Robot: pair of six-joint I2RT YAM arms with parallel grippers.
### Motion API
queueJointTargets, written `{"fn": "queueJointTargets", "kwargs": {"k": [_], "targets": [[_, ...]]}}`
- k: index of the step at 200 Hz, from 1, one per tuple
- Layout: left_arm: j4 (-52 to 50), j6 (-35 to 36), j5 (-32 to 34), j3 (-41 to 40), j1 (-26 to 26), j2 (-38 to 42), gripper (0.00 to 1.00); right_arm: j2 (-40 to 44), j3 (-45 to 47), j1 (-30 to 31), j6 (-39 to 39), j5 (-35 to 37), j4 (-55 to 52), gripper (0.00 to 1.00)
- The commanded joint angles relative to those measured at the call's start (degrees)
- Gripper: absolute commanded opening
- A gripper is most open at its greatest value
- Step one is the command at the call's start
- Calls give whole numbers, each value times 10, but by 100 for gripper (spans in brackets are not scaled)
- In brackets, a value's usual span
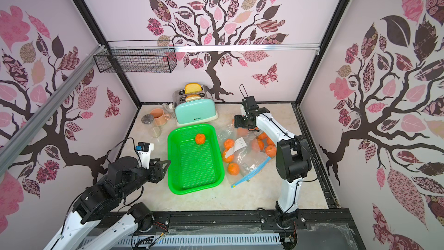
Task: Open the zip-top bag and take out the orange
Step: Adjust the zipper food storage bag in the zipper food storage bag.
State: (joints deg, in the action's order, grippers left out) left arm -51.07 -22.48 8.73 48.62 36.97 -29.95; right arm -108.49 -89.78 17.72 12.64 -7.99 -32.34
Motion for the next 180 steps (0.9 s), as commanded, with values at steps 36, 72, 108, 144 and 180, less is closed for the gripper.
{"fn": "queueJointTargets", "kwargs": {"k": [36,72,108,144,180], "targets": [[22,6,-24,-7,3,-7,56,13,-2,3,34,7,17,24],[90,-7,-192,-12,11,-53,51,83,105,-47,130,11,122,9],[242,-33,-109,-32,220,-175,47,173,255,-112,234,-19,224,7],[328,9,-86,8,361,-363,46,255,370,-132,320,-1,267,9],[463,6,-130,-19,387,-470,36,282,404,-143,334,-9,277,10]]}}
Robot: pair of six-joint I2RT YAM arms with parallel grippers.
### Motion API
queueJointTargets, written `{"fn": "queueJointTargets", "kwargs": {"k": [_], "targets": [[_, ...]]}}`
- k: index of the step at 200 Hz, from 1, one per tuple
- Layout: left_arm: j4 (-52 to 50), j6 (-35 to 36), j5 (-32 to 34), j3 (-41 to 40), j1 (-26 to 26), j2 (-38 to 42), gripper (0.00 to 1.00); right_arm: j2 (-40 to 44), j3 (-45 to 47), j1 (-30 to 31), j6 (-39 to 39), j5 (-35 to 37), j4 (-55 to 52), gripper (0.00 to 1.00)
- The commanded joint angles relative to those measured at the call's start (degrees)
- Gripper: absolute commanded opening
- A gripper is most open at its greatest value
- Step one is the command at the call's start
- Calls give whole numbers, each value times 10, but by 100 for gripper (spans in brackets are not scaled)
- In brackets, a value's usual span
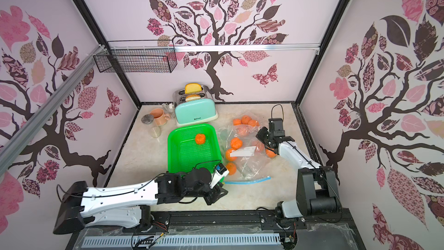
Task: Open the zip-top bag and take out the orange
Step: Adjust the zipper food storage bag in the zipper food storage bag.
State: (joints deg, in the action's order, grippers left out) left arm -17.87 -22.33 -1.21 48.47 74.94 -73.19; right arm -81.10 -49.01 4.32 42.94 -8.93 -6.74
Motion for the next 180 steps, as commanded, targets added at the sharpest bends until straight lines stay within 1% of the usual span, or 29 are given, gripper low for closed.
{"fn": "queueJointTargets", "kwargs": {"k": [1,16,44,56,68,78,85,113,133,151,165,180], "targets": [[135,5,-32,-18,7,-39,36,8,-4,-10,30,0,20,10],[168,-1,-60,-12,10,-87,29,5,-5,-10,29,-6,15,11],[209,-4,-75,1,23,-159,16,4,-3,-11,29,-5,12,11],[236,-11,-77,4,26,-191,14,5,-1,-11,29,-2,14,11],[254,-19,-64,10,27,-219,12,5,-2,-11,29,-1,12,11],[267,-28,-39,12,28,-238,12,6,0,-11,29,0,14,11],[294,-29,-26,13,27,-251,12,6,1,-12,29,-1,15,11],[329,-34,39,24,27,-295,14,9,5,-13,28,5,13,11],[336,-42,117,26,25,-312,15,13,7,-14,25,5,14,11],[318,-49,150,12,17,-291,16,16,4,-14,17,5,10,11],[320,-59,150,-20,2,-259,20,18,2,-14,11,10,4,11],[318,-75,143,-51,-26,-236,21,22,6,-15,10,13,8,11]]}}
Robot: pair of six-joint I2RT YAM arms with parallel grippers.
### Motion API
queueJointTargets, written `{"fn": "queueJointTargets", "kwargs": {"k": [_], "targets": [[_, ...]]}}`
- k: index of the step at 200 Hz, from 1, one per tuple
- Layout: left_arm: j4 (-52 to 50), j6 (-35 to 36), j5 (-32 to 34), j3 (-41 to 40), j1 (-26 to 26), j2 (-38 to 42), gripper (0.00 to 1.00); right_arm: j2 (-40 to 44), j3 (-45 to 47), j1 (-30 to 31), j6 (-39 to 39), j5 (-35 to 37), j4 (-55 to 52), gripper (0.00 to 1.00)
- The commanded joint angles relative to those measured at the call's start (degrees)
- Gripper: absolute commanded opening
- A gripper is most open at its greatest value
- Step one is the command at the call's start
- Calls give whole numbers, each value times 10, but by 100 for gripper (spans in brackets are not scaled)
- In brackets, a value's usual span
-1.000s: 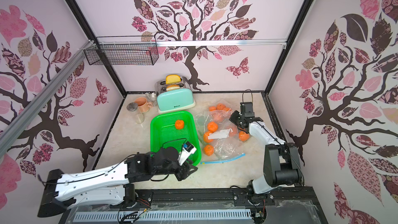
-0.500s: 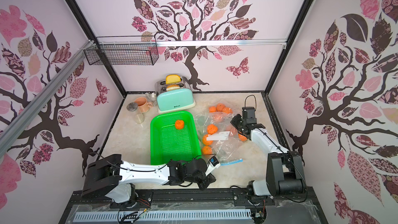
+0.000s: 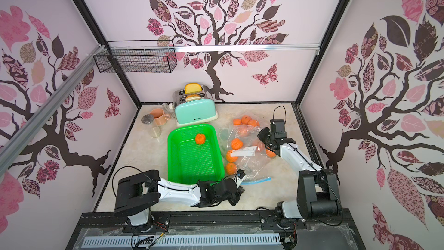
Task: Open the zip-top bag and take out the orange
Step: Adjust the zipper food storage bag in the zipper food storage bag.
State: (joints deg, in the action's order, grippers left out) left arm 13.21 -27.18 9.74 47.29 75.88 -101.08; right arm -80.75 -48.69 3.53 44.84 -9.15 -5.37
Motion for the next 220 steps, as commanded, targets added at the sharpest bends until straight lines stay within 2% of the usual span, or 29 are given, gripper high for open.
{"fn": "queueJointTargets", "kwargs": {"k": [1,22,57,84,102,120,159,171,206,220], "targets": [[7,-27,33,-42,-37,45,21,19,3,-7,-8,15,-5,11],[13,-46,35,-98,-66,83,21,20,-1,-7,-11,15,-9,11],[-12,-57,34,-163,-68,167,21,21,1,-7,-8,30,-12,11],[8,-64,-6,-215,-65,233,22,19,12,-7,11,39,-11,12],[40,-51,-17,-216,-33,247,24,21,18,-7,20,47,-13,15],[55,-27,-27,-171,7,205,25,22,22,-7,25,48,-11,18],[141,-39,-122,-81,15,46,20,17,25,-8,27,33,-9,20],[146,-38,-134,-54,18,7,19,18,25,-8,24,35,-10,21],[136,-22,-84,-10,18,-55,18,19,27,-8,27,32,-9,21],[135,-23,-41,-2,18,-69,19,19,28,-8,26,33,-11,21]]}}
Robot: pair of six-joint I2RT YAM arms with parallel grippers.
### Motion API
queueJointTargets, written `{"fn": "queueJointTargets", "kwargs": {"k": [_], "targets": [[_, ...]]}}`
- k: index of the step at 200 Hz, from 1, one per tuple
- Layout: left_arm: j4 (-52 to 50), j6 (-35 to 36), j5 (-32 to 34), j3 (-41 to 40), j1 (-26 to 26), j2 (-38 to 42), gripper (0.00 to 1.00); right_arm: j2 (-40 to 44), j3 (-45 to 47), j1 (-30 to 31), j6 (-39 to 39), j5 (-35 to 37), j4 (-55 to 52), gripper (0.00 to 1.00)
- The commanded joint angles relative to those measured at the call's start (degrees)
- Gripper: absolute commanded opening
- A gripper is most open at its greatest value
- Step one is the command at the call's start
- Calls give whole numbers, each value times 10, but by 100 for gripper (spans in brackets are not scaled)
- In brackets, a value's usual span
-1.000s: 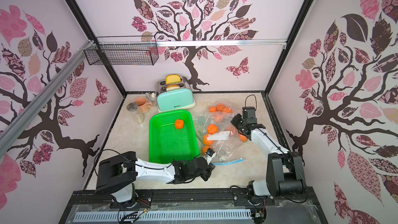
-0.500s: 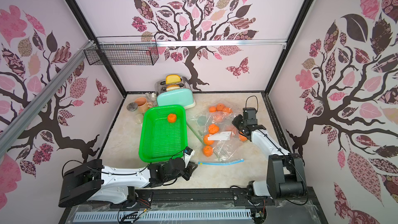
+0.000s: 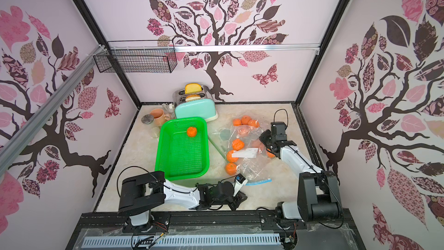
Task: Open the zip-top bag and take out the orange
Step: Adjust the zipper food storage bag in the zipper food storage bag.
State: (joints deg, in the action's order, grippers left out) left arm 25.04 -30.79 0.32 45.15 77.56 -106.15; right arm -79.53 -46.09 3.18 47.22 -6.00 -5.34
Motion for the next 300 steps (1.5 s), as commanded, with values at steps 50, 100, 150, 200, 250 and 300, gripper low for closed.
{"fn": "queueJointTargets", "kwargs": {"k": [50,100,150,200,250,300], "targets": [[27,25,160,31,-13,-44,24,22,21,-5,2,12,-18,22],[57,20,215,-8,-36,-20,28,53,46,-5,7,14,-37,26],[73,20,265,-52,-45,20,34,96,96,-5,5,-3,-57,27],[73,33,284,-98,-63,75,41,164,129,-5,-24,-34,-106,41],[89,40,270,-141,-74,92,43,248,68,6,-98,31,-148,55],[98,31,269,-146,-74,76,43,199,-44,130,-172,62,-179,49]]}}
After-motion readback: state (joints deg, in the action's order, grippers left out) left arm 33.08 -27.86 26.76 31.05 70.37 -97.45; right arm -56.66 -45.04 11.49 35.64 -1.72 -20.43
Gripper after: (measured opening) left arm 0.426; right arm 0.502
